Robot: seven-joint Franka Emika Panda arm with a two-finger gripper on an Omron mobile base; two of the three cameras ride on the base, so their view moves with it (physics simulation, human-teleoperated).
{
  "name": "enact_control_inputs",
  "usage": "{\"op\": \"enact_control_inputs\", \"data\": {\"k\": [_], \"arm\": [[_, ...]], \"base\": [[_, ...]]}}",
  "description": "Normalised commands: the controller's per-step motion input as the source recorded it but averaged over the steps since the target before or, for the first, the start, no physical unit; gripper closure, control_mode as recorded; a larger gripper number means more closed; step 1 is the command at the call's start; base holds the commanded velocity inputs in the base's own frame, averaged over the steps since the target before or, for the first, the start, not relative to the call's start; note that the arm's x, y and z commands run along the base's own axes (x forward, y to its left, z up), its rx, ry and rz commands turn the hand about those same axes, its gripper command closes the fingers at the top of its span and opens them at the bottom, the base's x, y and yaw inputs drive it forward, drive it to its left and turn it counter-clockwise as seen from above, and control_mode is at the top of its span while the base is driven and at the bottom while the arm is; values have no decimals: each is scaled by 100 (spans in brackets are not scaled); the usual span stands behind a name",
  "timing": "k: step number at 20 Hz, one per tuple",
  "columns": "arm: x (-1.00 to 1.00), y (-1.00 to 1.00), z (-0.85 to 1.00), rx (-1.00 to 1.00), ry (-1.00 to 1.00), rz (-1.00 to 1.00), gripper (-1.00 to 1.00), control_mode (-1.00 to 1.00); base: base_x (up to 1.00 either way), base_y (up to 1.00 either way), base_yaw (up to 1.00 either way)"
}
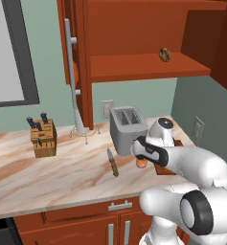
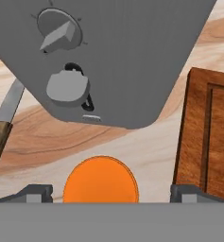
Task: Pick the bread, place it on the cutting board, pick the jam, place it on the counter, and close the cabinet.
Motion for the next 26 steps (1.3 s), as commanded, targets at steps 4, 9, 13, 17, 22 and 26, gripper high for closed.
{"op": "enact_control_inputs", "data": {"k": [4, 9, 13, 17, 22, 26], "arm": [[-31, -11, 9, 0, -5, 0, -100, -100], [-25, -15, 7, 0, -6, 0, -100, -100], [-30, -13, 13, 0, -9, 0, -100, -100], [-31, -9, 14, 0, -7, 0, -100, -100], [-30, -6, 16, 0, -7, 0, -100, -100], [-24, -2, 16, 0, -5, 0, -100, -100]], "base": [[0, 0, 0], [0, 0, 0], [0, 0, 0], [0, 0, 0], [0, 0, 0], [0, 0, 0]]}}
